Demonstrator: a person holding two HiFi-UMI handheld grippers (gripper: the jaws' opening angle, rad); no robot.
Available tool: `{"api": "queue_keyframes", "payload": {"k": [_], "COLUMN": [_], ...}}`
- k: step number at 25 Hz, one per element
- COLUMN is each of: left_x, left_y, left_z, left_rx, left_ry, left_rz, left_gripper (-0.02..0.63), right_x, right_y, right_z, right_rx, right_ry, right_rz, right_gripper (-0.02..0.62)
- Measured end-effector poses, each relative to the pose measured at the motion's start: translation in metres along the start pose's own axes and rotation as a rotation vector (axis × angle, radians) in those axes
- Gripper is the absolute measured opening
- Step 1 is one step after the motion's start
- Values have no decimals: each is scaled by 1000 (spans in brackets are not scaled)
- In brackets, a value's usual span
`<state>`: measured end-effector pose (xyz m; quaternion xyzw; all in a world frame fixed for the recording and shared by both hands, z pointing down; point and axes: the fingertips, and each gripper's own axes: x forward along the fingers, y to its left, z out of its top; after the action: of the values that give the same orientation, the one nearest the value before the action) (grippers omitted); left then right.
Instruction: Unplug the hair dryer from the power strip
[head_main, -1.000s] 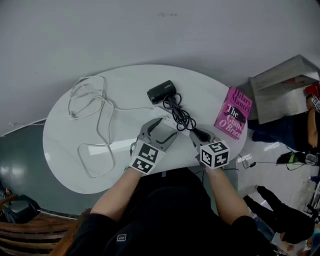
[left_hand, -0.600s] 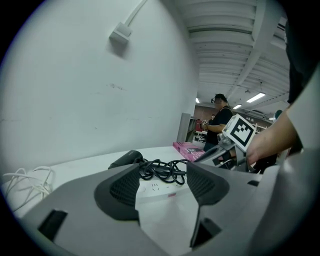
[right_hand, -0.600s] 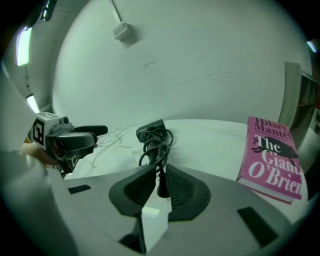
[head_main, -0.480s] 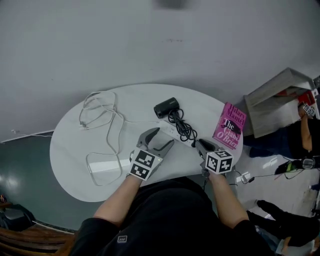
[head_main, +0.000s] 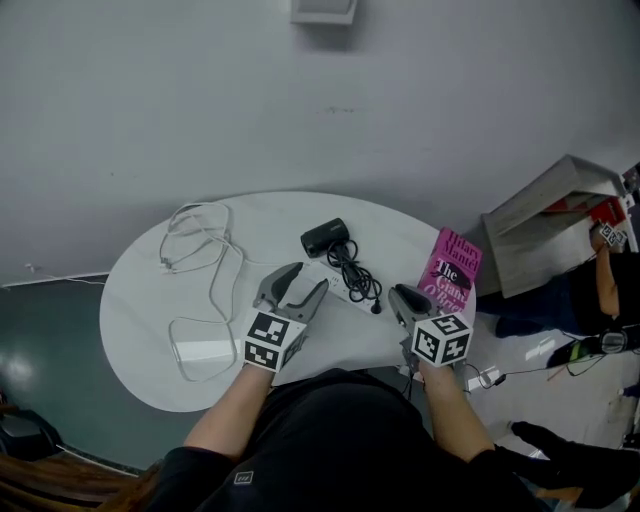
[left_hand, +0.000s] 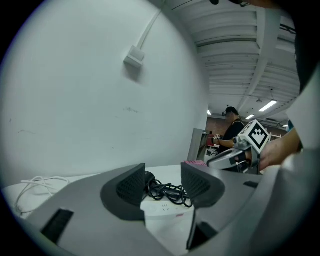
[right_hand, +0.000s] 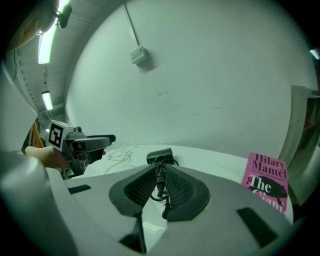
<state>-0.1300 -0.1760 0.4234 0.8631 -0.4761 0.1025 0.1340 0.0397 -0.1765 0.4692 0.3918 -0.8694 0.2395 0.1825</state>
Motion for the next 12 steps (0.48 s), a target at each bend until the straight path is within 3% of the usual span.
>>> {"api": "queue_keyframes", "payload": {"k": [4,12], "left_x": [-6,0], "left_y": [-4,0], "left_z": [20,74], "left_rx": [4,24], "left_ry": [-28,-82], "left_rz": [60,199], "left_gripper": [216,195], "right_x": [-11,-40], "right_y": [7,-8], "right_z": [35,124], "right_rx": [-29,-124], "right_ry": [-74,-256], "right_rz": [94,156], "right_gripper": [60,58]}}
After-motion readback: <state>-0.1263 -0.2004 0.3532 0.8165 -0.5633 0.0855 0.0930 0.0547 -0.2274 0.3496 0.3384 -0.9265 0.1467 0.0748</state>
